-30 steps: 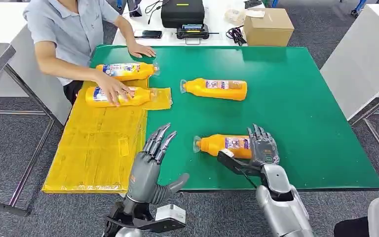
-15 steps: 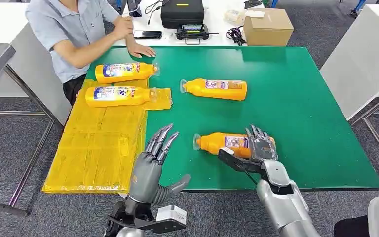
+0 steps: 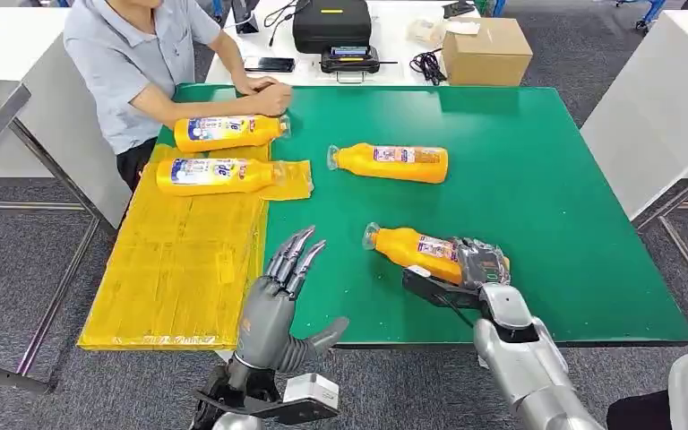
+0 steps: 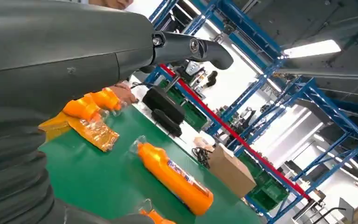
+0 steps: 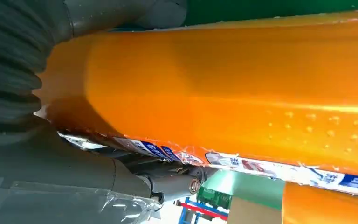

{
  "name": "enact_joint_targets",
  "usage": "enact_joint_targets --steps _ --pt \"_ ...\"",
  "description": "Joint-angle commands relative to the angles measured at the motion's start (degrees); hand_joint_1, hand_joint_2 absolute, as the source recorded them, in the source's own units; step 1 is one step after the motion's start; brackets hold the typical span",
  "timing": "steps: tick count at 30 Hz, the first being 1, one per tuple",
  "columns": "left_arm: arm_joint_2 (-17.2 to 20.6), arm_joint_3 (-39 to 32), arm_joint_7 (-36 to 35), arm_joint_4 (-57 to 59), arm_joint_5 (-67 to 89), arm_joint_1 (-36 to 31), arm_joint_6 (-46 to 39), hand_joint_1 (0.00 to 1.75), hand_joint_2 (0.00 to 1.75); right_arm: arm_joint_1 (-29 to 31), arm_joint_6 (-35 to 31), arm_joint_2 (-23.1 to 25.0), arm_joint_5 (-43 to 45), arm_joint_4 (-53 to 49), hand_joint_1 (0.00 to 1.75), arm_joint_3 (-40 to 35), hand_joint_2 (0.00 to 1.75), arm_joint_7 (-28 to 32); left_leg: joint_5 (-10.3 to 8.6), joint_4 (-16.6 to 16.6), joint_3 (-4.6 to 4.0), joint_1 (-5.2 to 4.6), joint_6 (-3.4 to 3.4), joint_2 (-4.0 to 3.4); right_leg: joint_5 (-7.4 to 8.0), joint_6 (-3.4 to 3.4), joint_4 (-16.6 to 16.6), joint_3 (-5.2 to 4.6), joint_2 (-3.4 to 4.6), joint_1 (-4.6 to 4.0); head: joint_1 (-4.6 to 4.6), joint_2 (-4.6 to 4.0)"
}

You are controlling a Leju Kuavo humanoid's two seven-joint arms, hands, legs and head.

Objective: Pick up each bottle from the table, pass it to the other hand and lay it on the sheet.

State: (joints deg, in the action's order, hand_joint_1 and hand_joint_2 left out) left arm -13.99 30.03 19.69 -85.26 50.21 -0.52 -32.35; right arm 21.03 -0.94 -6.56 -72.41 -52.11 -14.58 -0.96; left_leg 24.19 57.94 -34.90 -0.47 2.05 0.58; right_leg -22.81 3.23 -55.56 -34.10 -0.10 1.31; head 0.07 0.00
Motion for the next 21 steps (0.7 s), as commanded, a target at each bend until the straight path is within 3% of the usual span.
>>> enact_joint_targets --steps 1,3,5,7,9,13,17,21 --pt "1.07 0.99 0.22 2.57 -0.85 -0.88 -0.46 0.0 1.75 -2.03 2.45 -1.94 6.21 1.58 1.75 -0.76 1.75 3.87 0.03 -0.06 0.17 0.06 -0.09 0.1 -0.06 -0.11 0.08 0.22 -0.13 -0.07 0.0 0.0" --pt "0.38 1.18 0.94 2.53 -1.55 -0.58 0.11 0.0 1.75 -4.19 6.03 -2.42 18.29 -0.25 1.75 2.99 1.75 11.24 0.04 -0.05 0.21 0.09 -0.11 0.18 -0.09 -0.13 0.11 0.31 -0.21 -0.1 0.0 0.0" --pt "0.53 1.22 2.77 4.28 -4.61 -1.05 -0.16 0.0 1.75 -5.93 7.36 -3.35 25.94 -1.83 1.75 4.09 1.75 14.79 0.06 -0.07 0.27 0.11 -0.12 0.25 -0.12 -0.16 0.15 0.39 -0.29 -0.12 0.0 0.0" --pt "0.63 0.45 6.37 7.26 -14.1 -2.27 -0.71 0.0 1.75 -7.86 8.96 -3.2 33.5 -4.9 1.75 5.0 1.75 18.0 0.03 -0.1 0.34 0.09 -0.09 0.23 -0.08 -0.1 0.17 0.41 -0.26 -0.1 0.0 0.0" --pt "-1.81 -2.58 7.05 8.69 -29.42 -2.85 3.57 0.0 1.75 -10.77 13.02 -1.38 44.95 -10.49 1.75 7.18 1.75 19.97 0.14 -0.11 0.49 0.11 -0.08 0.09 -0.07 -0.13 0.2 0.52 -0.17 -0.13 0.04 0.0" --pt "-4.01 -5.59 0.31 12.9 -43.87 -4.22 7.09 0.0 1.75 -11.88 10.15 1.23 48.33 -21.29 1.75 3.64 1.75 17.0 0.3 -0.04 0.56 0.11 -0.2 -0.14 -0.06 -0.19 0.09 0.42 0.05 -0.13 0.02 0.0" --pt "-4.18 -5.4 0.19 15.64 -51.43 -5.01 7.26 0.0 1.75 -8.94 9.36 2.69 50.84 -24.02 1.75 -1.42 1.75 17.45 0.35 0.01 0.46 0.13 -0.23 -0.52 -0.01 -0.22 -0.01 0.25 0.41 -0.16 0.0 0.0" --pt "-1.88 -1.8 2.49 19.69 -58.35 -4.72 8.17 0.0 1.75 -8.4 8.19 2.32 53.25 -23.3 1.75 -4.7 1.75 20.63 0.24 -0.05 0.36 0.13 -0.24 -0.46 -0.04 -0.2 0.02 0.2 0.31 -0.17 0.0 0.0"
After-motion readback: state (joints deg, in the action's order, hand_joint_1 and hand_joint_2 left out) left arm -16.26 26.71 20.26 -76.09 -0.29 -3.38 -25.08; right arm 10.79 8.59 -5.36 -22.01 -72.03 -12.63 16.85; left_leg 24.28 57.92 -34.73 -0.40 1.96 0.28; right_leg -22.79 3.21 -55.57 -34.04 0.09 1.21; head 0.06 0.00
